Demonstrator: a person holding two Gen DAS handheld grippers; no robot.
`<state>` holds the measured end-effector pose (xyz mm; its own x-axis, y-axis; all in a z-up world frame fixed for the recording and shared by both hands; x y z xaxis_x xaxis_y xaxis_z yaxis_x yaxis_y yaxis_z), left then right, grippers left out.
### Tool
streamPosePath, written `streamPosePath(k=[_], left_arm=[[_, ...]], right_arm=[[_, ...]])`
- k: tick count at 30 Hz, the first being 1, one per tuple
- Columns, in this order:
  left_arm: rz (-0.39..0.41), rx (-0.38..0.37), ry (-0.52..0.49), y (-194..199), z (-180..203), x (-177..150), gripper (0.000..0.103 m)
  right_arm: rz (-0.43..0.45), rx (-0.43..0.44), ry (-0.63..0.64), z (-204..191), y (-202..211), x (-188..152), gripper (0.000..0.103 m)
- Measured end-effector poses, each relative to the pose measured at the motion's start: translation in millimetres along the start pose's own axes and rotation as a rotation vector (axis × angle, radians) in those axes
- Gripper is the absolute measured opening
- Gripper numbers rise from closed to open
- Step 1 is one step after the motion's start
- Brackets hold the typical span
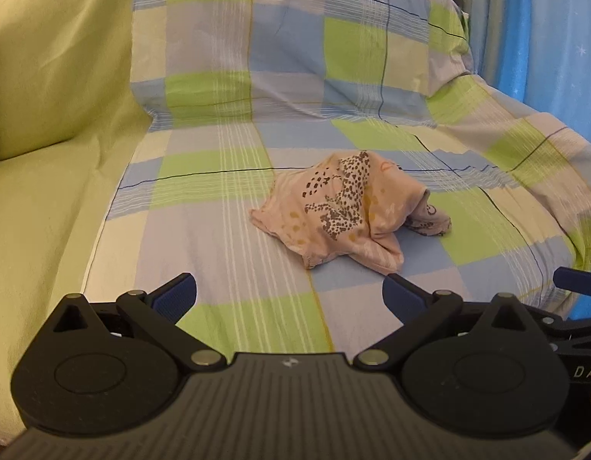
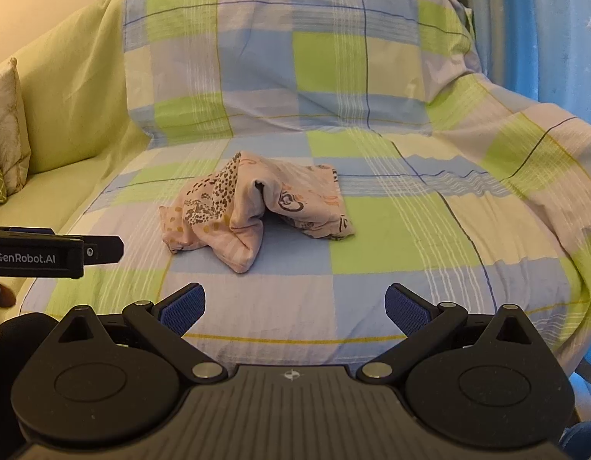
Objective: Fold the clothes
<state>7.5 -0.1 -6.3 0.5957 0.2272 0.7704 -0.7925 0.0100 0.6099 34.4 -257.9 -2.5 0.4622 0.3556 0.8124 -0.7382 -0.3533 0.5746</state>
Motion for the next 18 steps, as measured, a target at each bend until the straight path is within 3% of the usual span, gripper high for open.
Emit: streamPosePath(k=[5,18], left_arm=[[0.032,0.002,0.009,0.7,-0.2,-0.8,0.102],[0.002,-0.005,0.027,-2.3,-6.7,0.4,0.102]], right_arm=[[-0.02,0.01,-0.011,0.6,0.3,0.1,0.103],[-0.047,-0.007,0.014,-5.7,-5.1,0.2,0.103]])
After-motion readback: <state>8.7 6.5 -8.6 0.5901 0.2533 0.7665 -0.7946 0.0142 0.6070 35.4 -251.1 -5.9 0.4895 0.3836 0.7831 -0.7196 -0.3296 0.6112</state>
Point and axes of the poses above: each gripper's, at about its wrist camera, not at the fingertips, and y roughly against the way its jaws point, z to its right, x to its top, the point moved 1 cm from there along -y, roughly the way its jaws point, and after that the axes turned 11 degrees about y, right-handed, at the moved point
